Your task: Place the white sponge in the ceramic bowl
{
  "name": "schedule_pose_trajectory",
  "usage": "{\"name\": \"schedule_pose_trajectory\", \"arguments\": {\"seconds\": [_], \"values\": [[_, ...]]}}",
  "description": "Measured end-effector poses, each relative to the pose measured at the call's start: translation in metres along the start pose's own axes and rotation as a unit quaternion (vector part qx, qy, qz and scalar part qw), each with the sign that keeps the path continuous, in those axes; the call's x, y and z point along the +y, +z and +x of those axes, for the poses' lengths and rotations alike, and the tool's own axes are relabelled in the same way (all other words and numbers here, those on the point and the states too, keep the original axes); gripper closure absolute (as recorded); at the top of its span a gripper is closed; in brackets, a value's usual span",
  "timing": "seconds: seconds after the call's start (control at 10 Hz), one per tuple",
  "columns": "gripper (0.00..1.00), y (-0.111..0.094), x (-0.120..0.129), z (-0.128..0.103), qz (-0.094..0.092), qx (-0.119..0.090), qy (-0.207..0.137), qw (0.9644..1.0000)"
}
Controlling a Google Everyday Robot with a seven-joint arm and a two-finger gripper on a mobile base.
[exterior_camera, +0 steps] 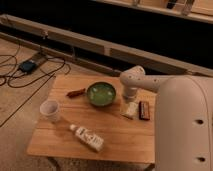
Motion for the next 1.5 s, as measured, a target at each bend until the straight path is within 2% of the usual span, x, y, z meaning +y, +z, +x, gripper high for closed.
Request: {"name": "schedule_pose_trajectory", "arguments": {"seconds": [0.3,0.7,0.8,1.2,1.5], "values": [[0.2,0.007,-0.015,-0.001,0.005,-0.004,0.001,1.0],[0.21,0.021,-0.016,-0.006,-0.006,0.0,-0.002,1.0],[0.25,0.024,-0.016,-0.005,-0.007,0.002,-0.004,1.0],[0.66,0.022,-0.017,0.003,-0.007,0.019,-0.005,0.9998],[0.96,0.0,-0.021,0.004,0.001,0.028,-0.01,0.9996]]}}
